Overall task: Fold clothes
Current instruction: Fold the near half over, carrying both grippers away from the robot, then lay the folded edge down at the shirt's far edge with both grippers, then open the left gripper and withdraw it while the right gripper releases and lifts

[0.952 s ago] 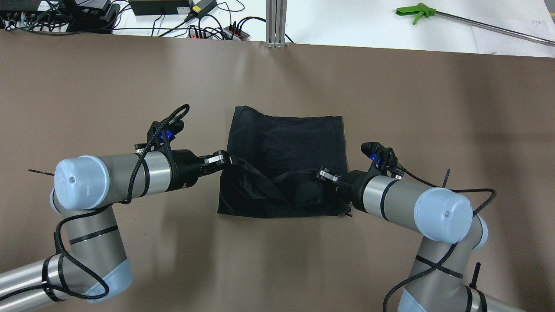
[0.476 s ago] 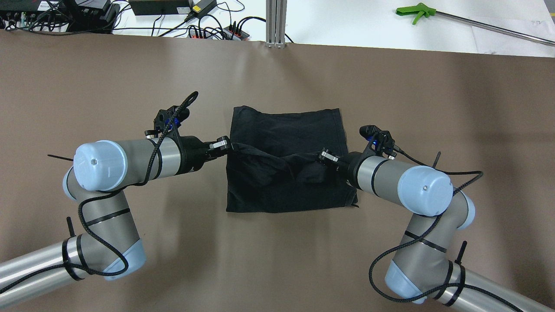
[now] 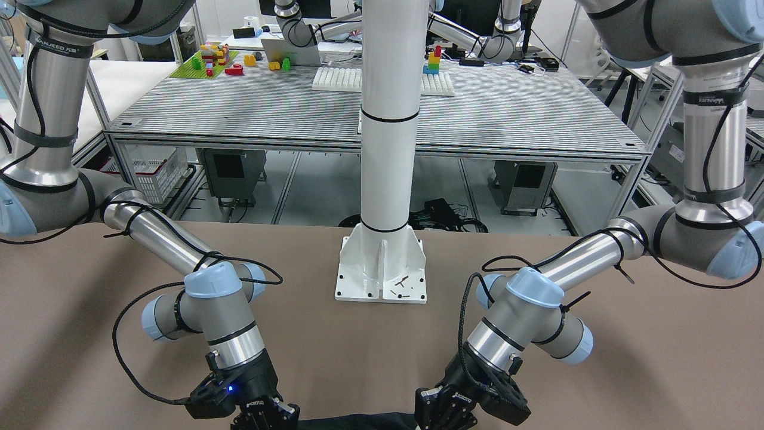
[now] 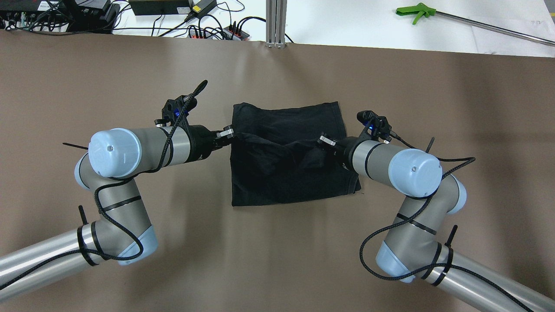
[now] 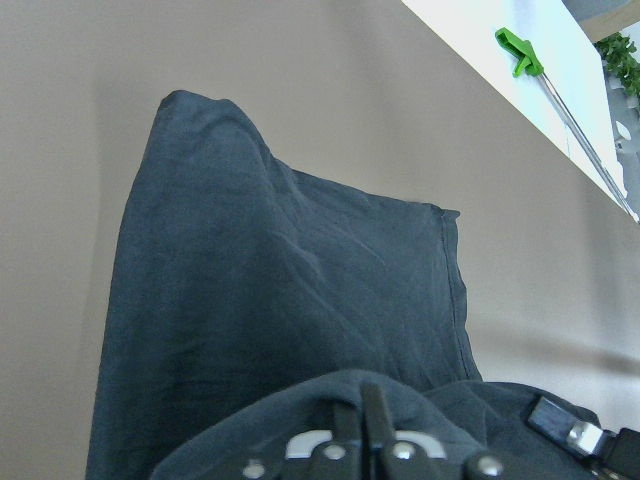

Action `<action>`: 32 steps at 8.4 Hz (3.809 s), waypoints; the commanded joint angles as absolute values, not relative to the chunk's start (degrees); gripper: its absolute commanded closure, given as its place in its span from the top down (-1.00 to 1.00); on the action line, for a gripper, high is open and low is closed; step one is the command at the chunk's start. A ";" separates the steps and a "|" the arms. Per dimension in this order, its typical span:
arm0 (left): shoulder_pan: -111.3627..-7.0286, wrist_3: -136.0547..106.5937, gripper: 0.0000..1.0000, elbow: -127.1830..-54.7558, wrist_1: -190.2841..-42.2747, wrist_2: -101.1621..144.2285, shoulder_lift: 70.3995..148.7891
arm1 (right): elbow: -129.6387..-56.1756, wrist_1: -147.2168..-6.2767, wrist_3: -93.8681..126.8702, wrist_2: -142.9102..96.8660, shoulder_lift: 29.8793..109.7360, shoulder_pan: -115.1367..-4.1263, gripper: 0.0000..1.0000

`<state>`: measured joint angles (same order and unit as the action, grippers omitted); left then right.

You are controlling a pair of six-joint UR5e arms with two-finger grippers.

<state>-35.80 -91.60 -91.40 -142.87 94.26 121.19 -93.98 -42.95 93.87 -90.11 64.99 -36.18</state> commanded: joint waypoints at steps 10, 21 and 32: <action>-42.71 -90.62 -1.00 -76.38 -142.91 100.11 131.66 | -80.86 -42.98 92.11 -91.05 56.69 -41.66 -1.00; -43.32 -88.77 0.89 -74.89 -142.91 98.53 132.45 | -80.59 -42.98 89.30 -94.74 56.60 -43.59 0.89; -57.03 -74.63 0.89 -74.88 -143.26 113.09 127.97 | -68.35 -61.52 77.17 -94.84 40.64 -41.66 0.89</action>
